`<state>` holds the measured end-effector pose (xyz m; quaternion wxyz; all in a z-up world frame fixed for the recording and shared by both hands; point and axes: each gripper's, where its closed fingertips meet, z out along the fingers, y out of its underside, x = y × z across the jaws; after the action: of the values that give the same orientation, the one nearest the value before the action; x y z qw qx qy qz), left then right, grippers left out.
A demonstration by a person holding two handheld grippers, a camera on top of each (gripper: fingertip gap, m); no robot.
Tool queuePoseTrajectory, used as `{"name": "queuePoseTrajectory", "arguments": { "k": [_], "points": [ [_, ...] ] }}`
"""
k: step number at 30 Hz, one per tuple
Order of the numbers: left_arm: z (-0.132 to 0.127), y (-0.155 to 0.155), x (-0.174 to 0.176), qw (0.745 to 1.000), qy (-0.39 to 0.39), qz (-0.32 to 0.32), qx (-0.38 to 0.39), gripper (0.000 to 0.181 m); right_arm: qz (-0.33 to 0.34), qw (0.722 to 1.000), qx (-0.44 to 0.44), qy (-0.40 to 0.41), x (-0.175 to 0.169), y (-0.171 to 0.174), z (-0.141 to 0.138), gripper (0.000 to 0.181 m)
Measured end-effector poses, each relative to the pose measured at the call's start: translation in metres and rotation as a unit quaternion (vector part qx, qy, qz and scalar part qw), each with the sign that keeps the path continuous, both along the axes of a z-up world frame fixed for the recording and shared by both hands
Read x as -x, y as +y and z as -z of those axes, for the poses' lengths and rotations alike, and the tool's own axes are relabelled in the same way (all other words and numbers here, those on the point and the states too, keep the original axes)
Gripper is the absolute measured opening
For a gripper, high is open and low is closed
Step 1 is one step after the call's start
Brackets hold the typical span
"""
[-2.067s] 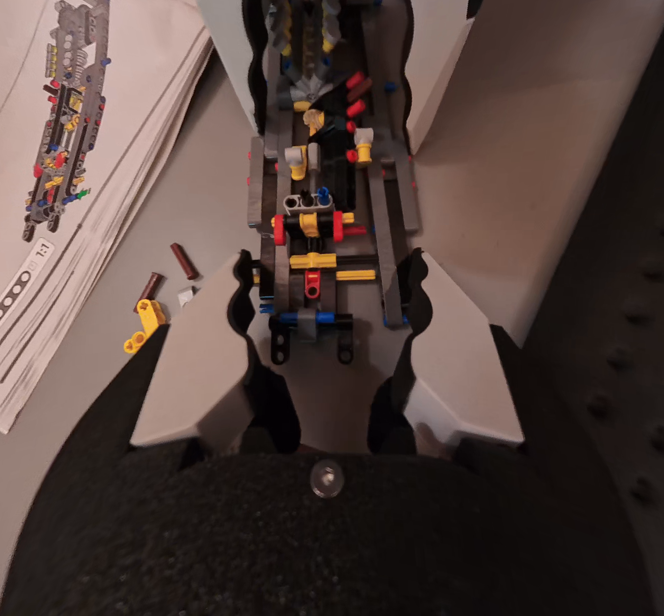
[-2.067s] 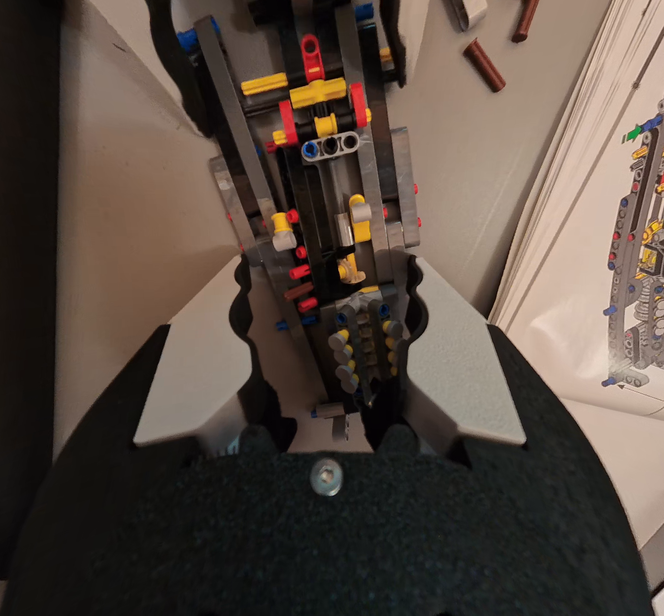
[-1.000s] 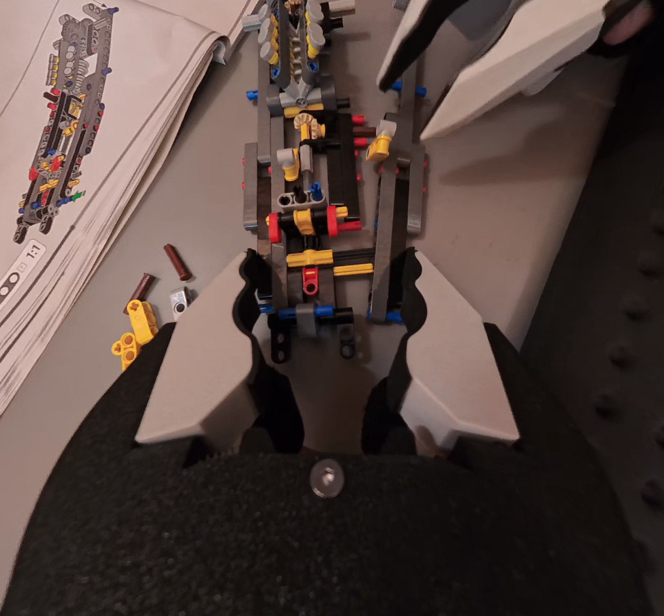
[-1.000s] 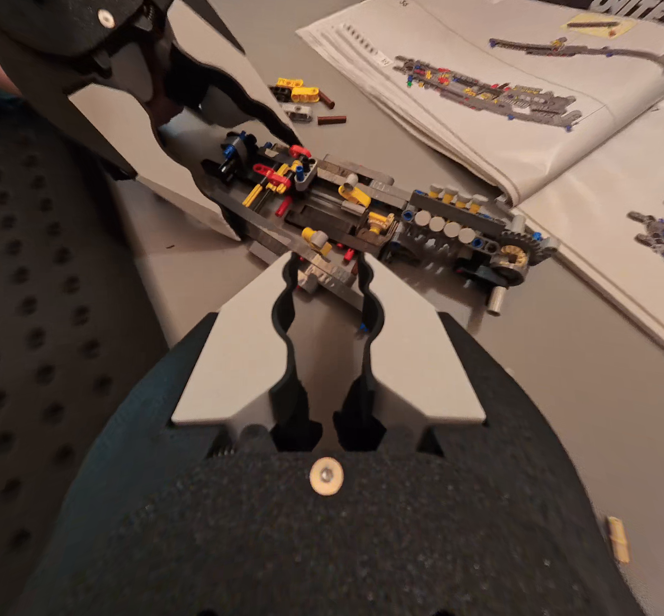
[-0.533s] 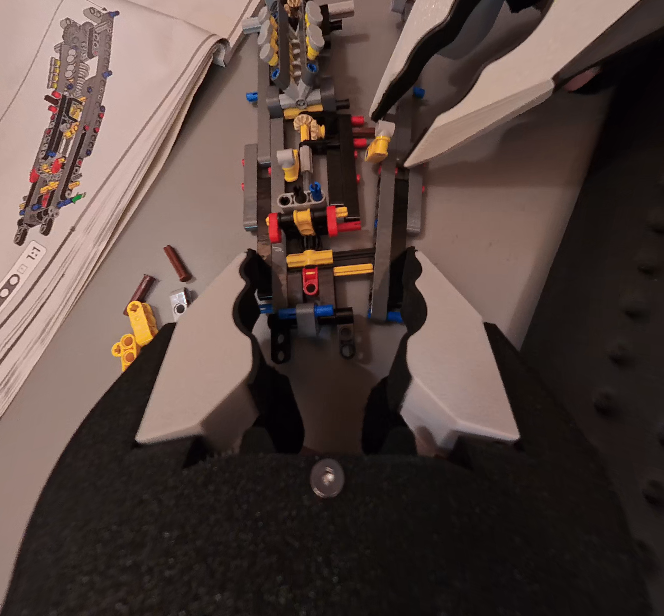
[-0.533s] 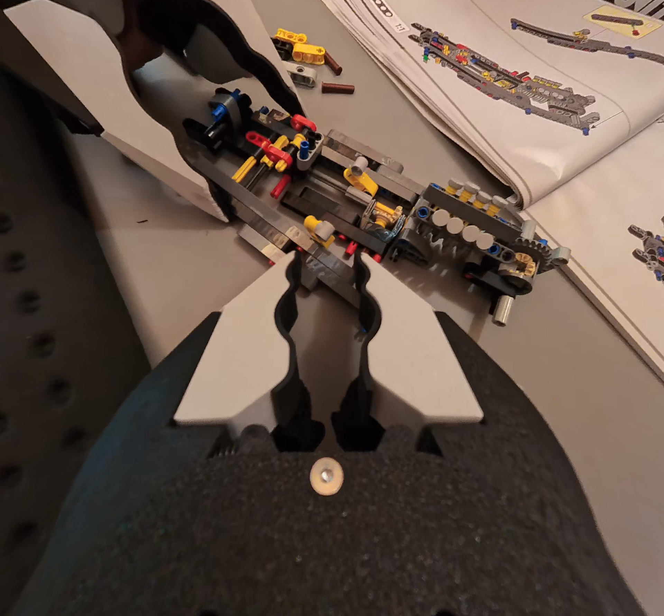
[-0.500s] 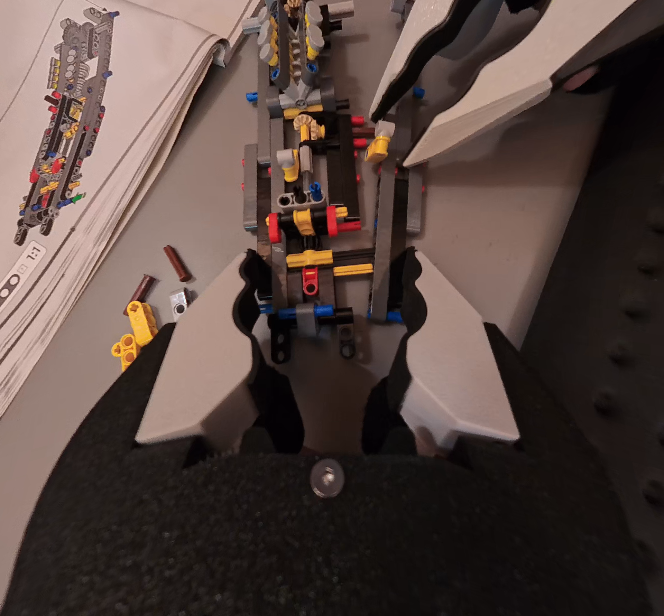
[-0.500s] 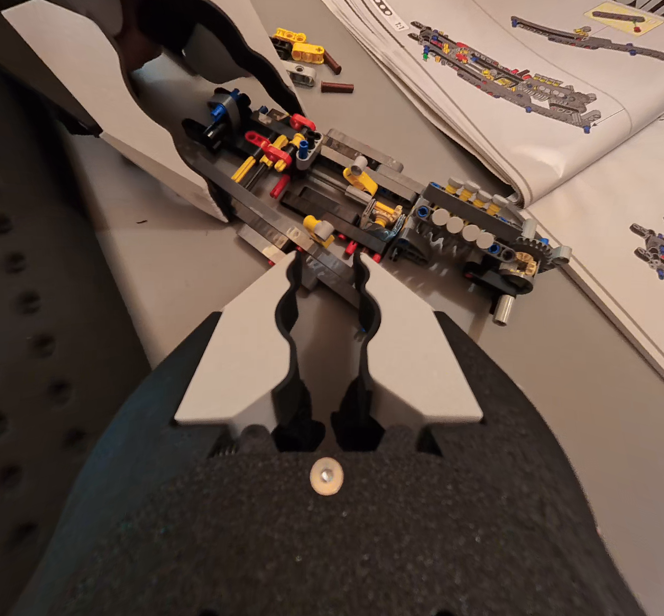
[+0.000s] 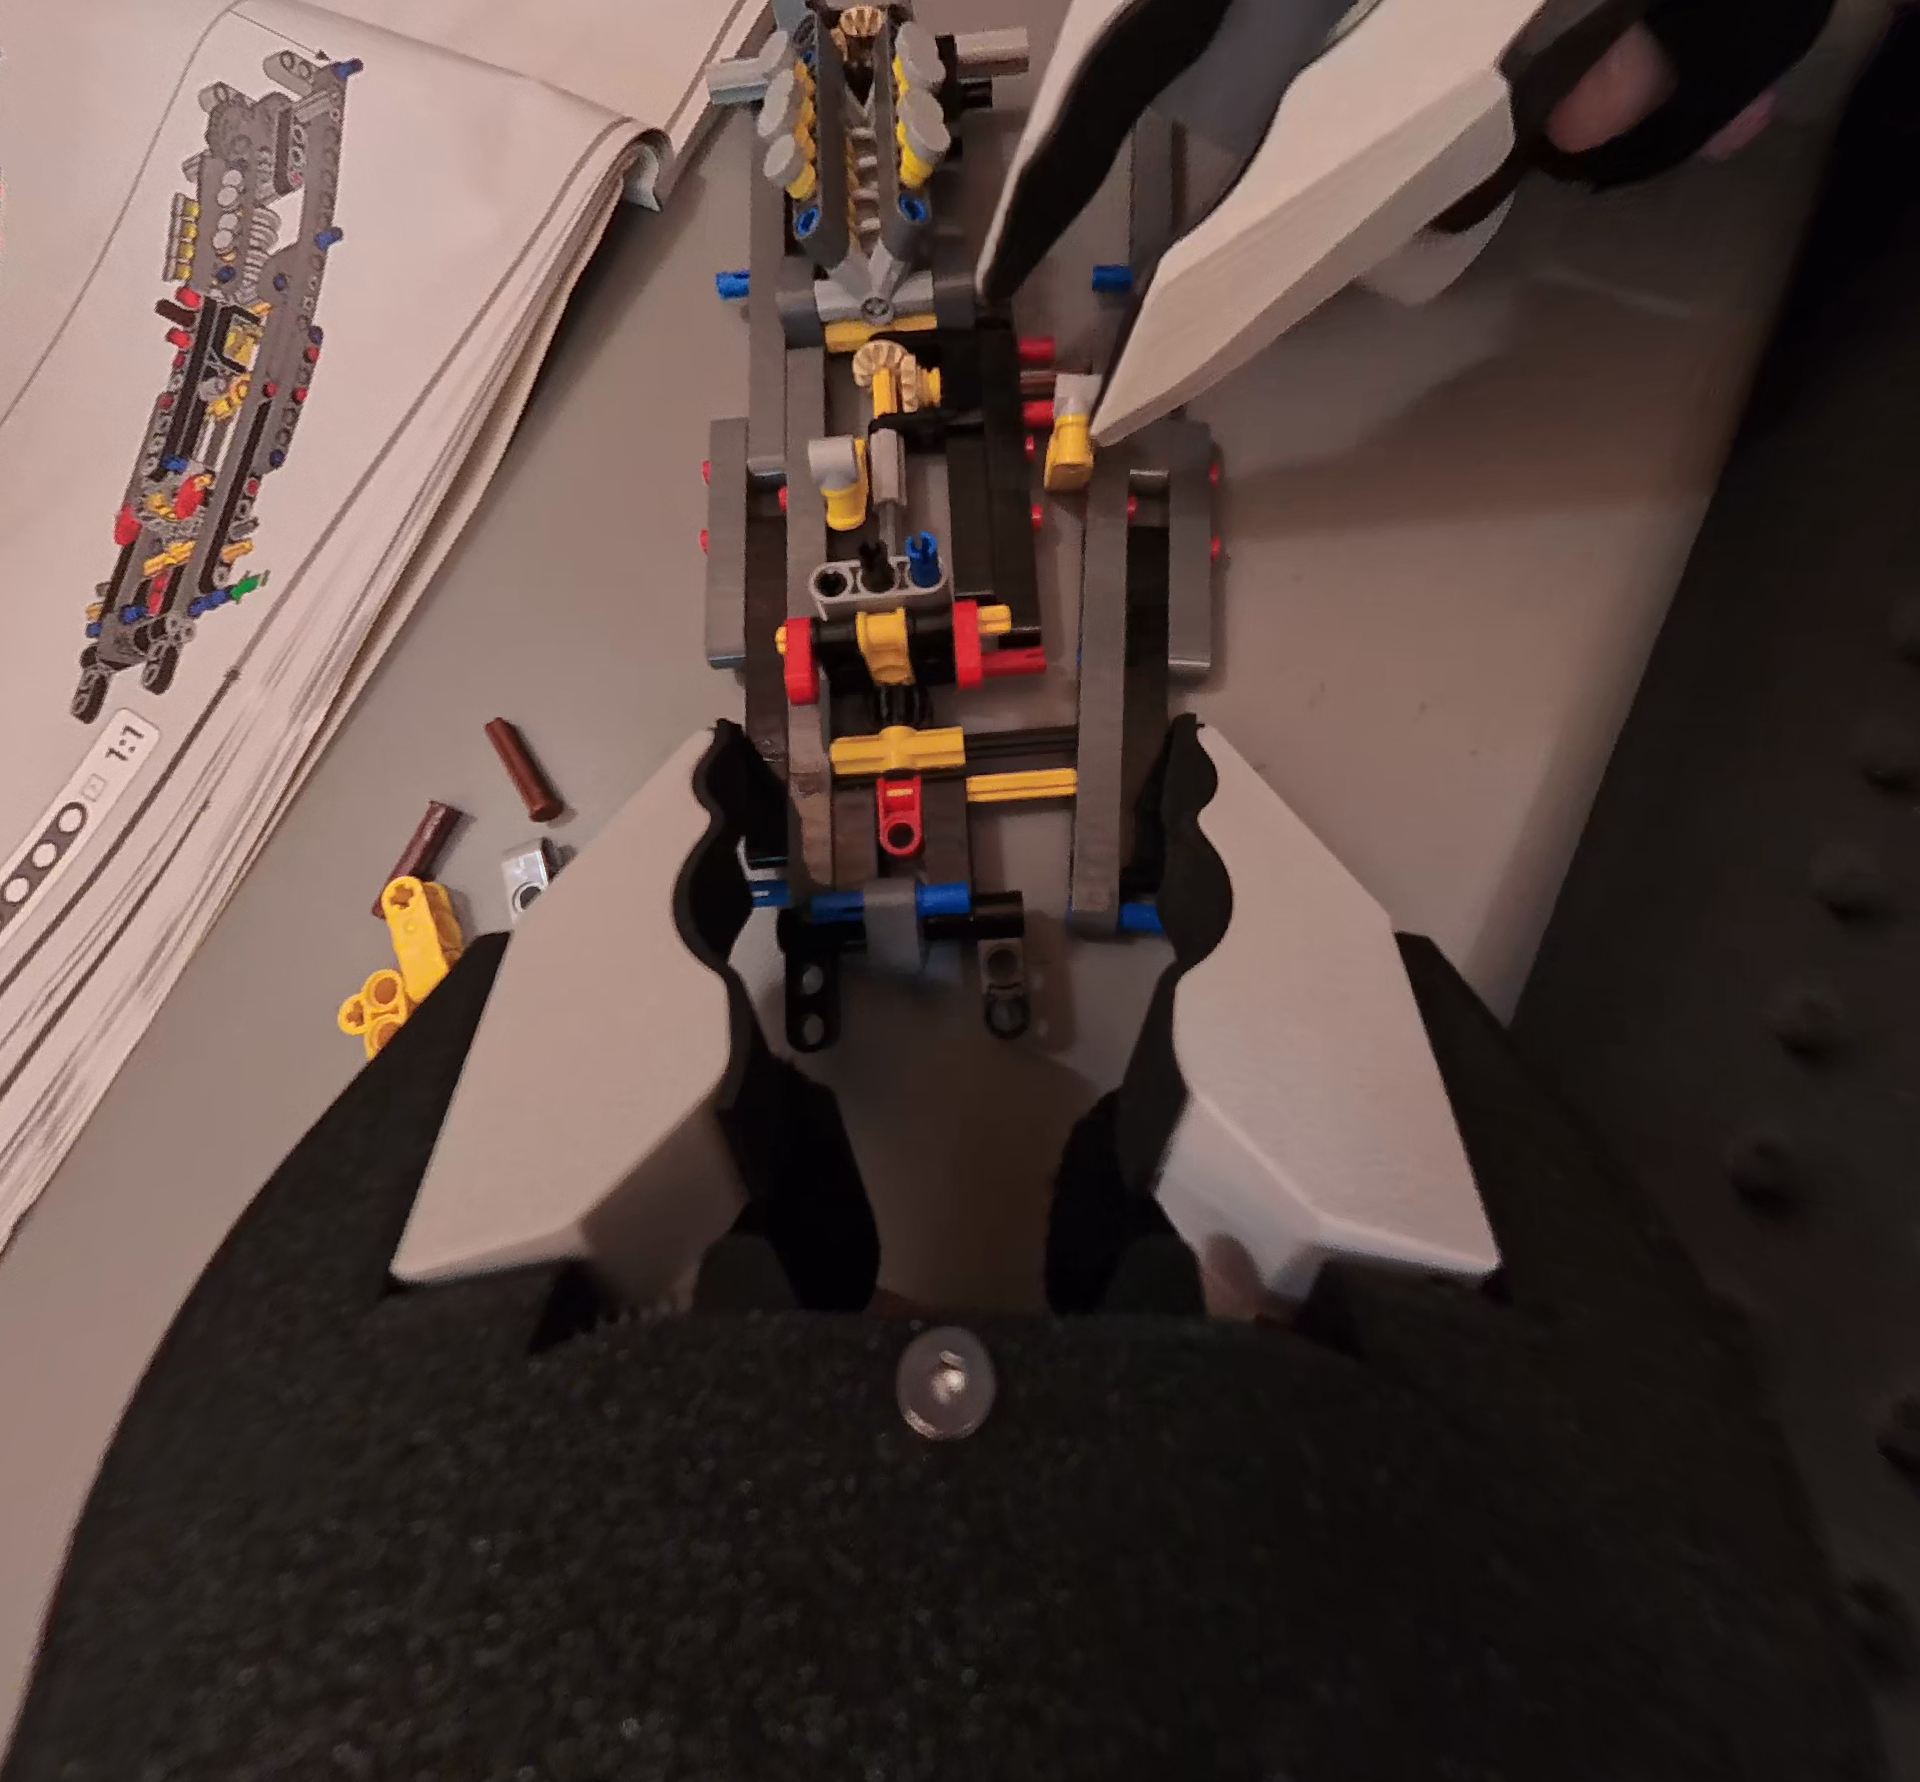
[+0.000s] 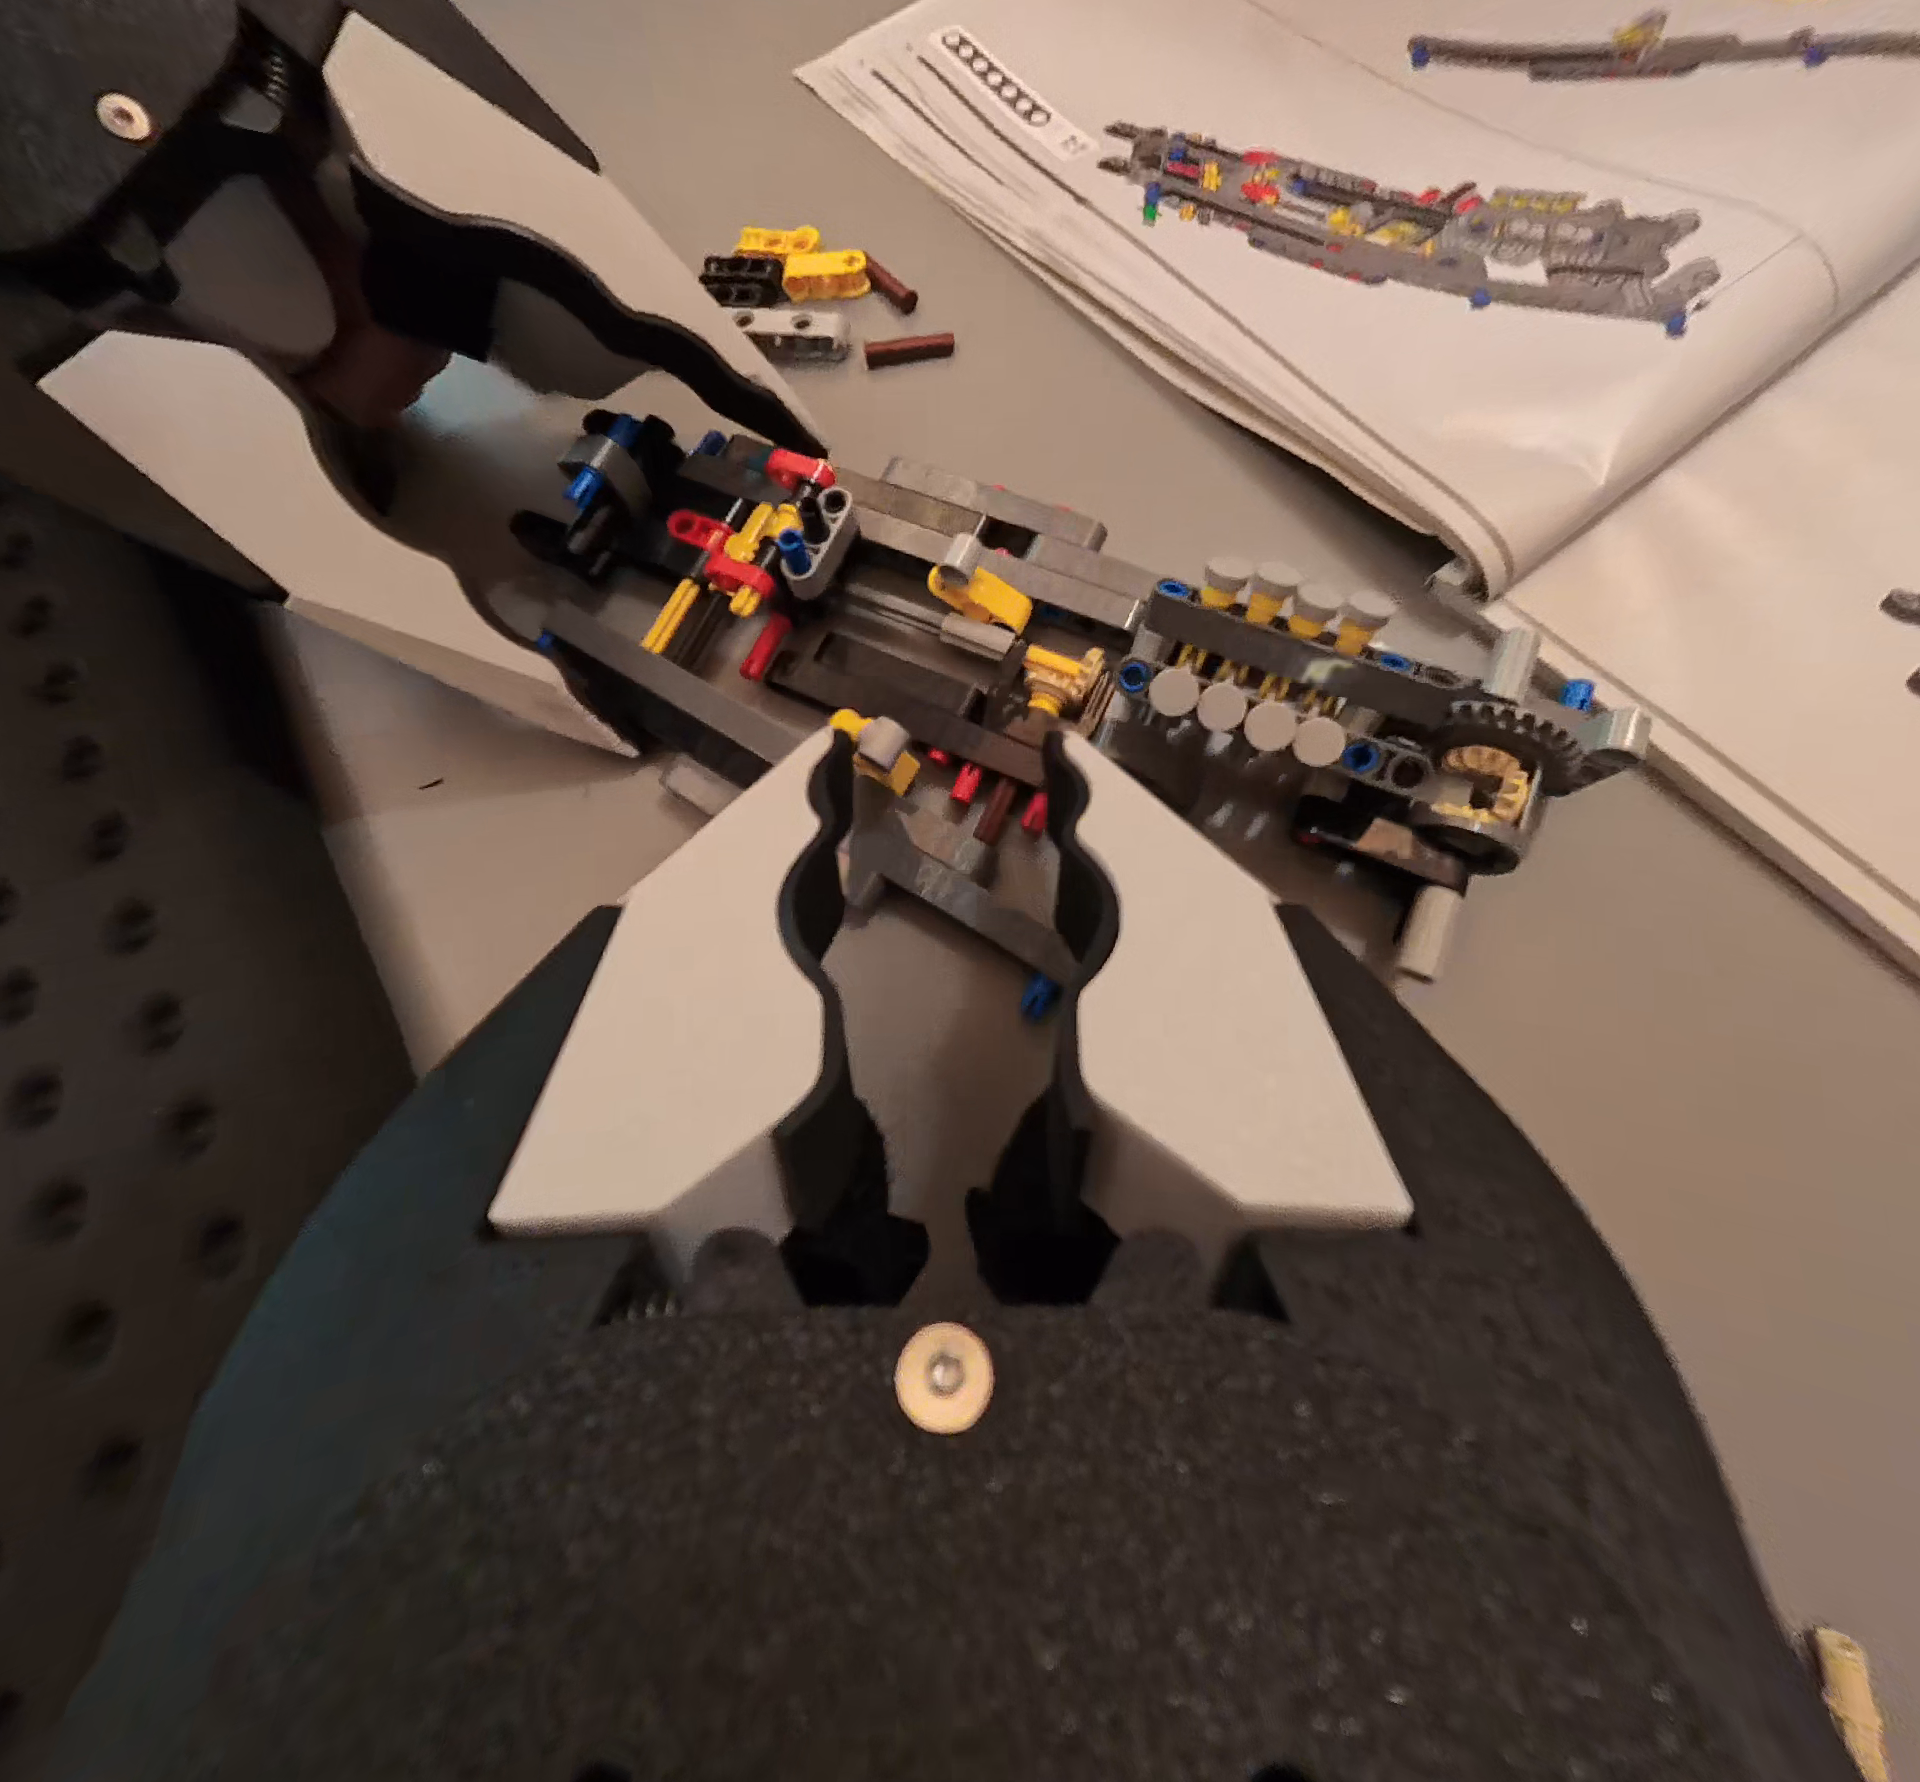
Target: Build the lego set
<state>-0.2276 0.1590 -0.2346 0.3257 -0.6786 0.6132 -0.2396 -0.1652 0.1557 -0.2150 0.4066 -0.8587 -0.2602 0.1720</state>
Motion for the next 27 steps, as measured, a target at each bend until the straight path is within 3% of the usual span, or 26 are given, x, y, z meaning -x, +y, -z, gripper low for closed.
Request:
{"name": "queuePoseTrajectory", "arguments": {
  "k": [3,9,13,16,20,22,27],
  "points": [
    [0.0,0.0,0.0,1.0,0.001,0.001,-0.002,0.078,0.002,1.0,0.006,0.012,-0.007,-0.001,-0.002,0.039],
    [-0.003,-0.003,0.003,1.0,0.003,0.014,-0.009,0.077,-0.004,1.0,0.013,0.015,-0.03,-0.005,-0.001,0.025],
    [-0.025,-0.004,-0.002,0.999,-0.035,0.018,-0.008,0.074,0.0,1.0,0.019,0.008,-0.023,-0.006,0.0,0.024],
    [-0.036,-0.004,-0.006,0.999,-0.038,0.034,-0.012,0.06,-0.002,1.0,0.022,0.002,-0.016,-0.006,0.003,0.022],
    [-0.029,-0.001,-0.012,0.998,0.0,0.055,-0.025,0.054,-0.016,0.999,0.032,-0.026,-0.013,-0.011,0.013,0.021],
    [-0.026,0.0,-0.018,0.998,0.01,0.066,-0.02,0.051,-0.035,0.998,0.048,-0.004,-0.007,-0.019,0.014,0.014],
    [-0.014,-0.001,-0.028,0.993,0.055,0.099,-0.021,0.047,-0.084,0.99,0.101,0.05,0.004,-0.038,0.015,0.017]
  ]
}}
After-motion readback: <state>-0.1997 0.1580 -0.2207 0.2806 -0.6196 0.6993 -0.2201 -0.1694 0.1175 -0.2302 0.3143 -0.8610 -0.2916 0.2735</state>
